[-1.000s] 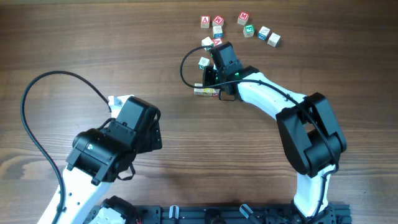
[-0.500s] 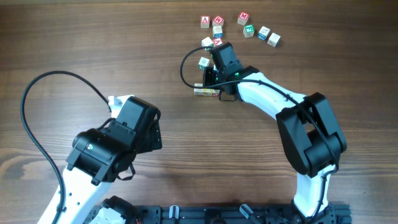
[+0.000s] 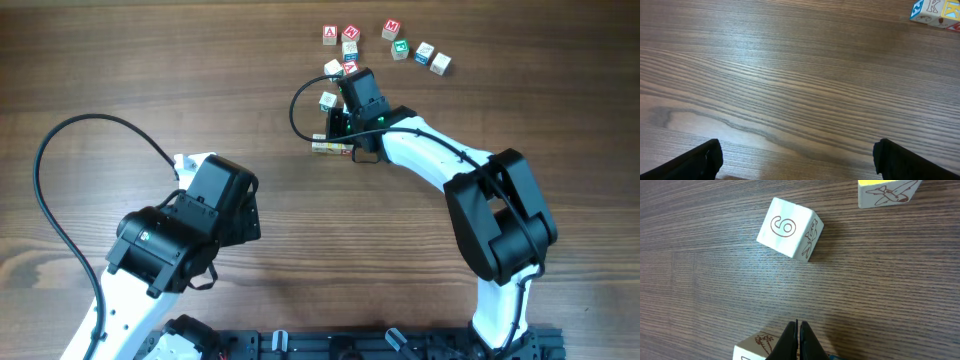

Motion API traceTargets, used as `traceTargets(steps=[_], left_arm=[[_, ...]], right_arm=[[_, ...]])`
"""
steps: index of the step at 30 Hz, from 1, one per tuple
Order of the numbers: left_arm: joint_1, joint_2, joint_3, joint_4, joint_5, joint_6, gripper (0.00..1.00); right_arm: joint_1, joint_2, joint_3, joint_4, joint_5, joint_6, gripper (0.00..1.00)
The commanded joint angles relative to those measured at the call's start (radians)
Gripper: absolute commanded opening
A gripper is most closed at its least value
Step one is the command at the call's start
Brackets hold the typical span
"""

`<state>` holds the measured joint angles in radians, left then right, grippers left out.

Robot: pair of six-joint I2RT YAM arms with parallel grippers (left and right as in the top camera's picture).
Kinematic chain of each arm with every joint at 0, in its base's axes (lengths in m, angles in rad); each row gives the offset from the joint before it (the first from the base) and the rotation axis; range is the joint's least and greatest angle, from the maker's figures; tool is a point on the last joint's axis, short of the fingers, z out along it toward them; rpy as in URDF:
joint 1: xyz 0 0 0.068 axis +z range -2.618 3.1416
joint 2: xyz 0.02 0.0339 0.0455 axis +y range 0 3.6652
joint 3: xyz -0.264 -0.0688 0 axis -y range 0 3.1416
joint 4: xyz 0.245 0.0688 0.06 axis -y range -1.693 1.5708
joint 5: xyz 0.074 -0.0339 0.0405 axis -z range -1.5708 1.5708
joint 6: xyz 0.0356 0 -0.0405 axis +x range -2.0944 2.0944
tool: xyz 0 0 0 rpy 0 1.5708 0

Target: Form a horizontal line

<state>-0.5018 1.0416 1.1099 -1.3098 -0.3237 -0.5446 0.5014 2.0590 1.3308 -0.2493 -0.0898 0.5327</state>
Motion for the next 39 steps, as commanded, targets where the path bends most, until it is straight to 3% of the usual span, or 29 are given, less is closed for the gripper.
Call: traceTargets(steps=[1, 39], left_arm=[[0.004, -0.002, 0.0, 0.0, 0.001, -0.01, 1.0], [0.004, -0.002, 0.0, 0.0, 0.001, -0.01, 1.0]], right_arm=[[0.003, 0.015, 0.017, -0.003, -0.001, -0.01, 0.05], [0.003, 0.011, 0.017, -0.02, -0.036, -0.009, 0.05]])
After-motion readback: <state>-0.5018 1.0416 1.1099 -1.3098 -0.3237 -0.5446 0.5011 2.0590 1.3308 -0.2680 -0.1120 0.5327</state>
